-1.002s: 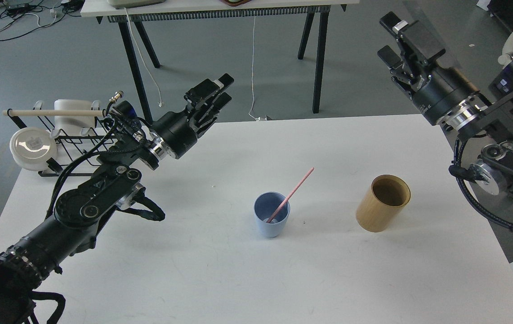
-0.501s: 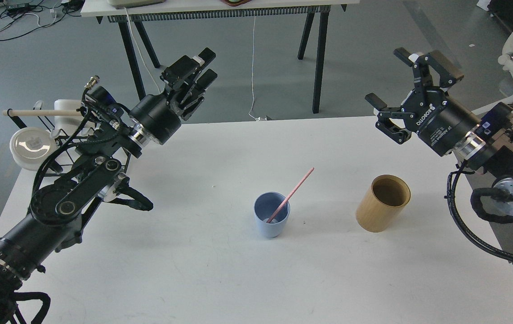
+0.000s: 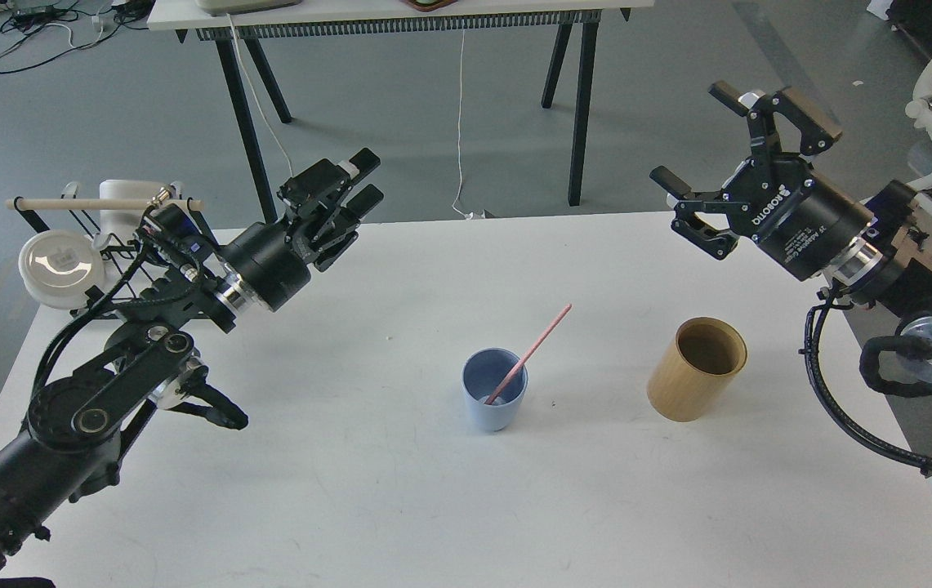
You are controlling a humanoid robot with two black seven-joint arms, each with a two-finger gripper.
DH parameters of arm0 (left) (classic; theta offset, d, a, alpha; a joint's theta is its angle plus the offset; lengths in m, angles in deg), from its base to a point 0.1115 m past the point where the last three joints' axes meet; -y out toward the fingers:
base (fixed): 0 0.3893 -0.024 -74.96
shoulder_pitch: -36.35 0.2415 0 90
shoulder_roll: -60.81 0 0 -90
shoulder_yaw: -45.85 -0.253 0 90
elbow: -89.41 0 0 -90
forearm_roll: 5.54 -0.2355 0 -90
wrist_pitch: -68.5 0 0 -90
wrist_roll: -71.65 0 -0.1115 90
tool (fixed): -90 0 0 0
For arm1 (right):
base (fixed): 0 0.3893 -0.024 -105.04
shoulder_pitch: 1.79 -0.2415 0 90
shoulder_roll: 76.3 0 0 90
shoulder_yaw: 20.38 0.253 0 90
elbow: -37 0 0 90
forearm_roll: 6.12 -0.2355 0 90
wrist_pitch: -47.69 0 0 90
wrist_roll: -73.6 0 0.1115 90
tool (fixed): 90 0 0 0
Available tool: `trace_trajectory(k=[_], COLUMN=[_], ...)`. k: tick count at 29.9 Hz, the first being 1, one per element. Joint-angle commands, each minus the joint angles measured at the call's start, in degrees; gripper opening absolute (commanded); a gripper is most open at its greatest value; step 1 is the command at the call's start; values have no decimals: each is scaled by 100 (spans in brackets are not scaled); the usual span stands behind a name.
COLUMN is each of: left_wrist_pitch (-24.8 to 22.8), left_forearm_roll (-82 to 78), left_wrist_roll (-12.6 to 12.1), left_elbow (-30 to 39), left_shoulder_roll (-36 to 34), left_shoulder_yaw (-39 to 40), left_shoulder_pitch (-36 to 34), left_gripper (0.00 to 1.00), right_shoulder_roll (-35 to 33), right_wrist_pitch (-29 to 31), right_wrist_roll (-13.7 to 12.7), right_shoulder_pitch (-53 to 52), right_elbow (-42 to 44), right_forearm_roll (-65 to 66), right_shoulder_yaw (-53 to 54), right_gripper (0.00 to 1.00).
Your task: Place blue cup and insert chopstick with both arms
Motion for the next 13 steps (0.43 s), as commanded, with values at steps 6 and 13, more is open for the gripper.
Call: trace_trajectory(k=[6, 13], left_wrist_pitch=[1, 1], left_forearm_roll=[0, 0], left_wrist_roll=[0, 0], left_elbow=[0, 9], left_shoulder_roll=[58, 22], left_shoulder_yaw=[1, 19], left_shoulder_pitch=[23, 23], left_gripper=[67, 67], right_shoulder_roll=[400, 409], right_wrist_pitch=[-303, -295], right_wrist_roll=[0, 0], right_shoulder_pitch=[6, 41], right_elbow=[153, 153], right_forearm_roll=[-21, -12], right_shoulder_yaw=[214, 188], right_gripper=[99, 99])
